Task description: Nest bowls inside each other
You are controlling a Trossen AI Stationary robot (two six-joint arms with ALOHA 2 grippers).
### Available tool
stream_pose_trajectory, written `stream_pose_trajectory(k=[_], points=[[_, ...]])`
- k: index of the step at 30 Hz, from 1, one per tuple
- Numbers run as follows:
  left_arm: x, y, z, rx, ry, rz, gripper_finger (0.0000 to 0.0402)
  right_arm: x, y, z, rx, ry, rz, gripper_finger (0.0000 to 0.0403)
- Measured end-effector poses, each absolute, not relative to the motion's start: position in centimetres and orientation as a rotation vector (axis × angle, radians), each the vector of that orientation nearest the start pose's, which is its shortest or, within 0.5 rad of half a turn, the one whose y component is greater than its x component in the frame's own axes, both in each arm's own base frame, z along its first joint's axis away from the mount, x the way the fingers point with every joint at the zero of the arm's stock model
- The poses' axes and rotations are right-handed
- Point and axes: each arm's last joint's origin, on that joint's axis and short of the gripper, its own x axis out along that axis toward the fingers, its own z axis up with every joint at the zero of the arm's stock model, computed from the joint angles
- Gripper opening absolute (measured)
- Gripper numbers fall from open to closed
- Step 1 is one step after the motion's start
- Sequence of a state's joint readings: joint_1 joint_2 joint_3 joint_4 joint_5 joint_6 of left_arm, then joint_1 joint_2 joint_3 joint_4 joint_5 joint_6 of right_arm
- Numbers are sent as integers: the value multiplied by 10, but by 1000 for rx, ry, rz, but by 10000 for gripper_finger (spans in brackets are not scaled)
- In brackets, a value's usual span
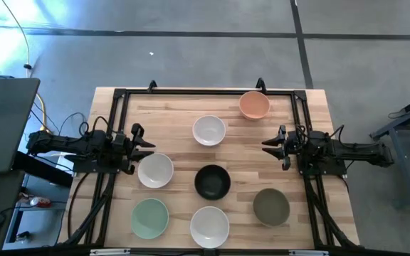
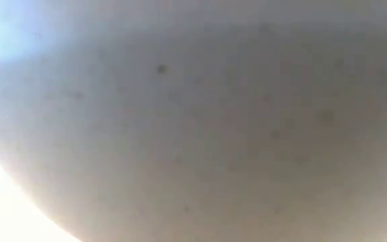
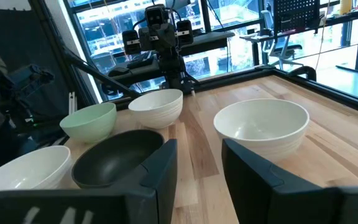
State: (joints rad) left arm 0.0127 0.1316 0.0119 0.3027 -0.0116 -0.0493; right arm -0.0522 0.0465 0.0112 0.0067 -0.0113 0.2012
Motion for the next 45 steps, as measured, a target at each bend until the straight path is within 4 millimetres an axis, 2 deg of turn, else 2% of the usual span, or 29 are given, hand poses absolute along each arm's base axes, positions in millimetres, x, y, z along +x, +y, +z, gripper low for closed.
stream_pose_trajectory(k=[45], points=[[104,4,186,-96,-188,97,97,100,-5,164,202,24,-44,119]])
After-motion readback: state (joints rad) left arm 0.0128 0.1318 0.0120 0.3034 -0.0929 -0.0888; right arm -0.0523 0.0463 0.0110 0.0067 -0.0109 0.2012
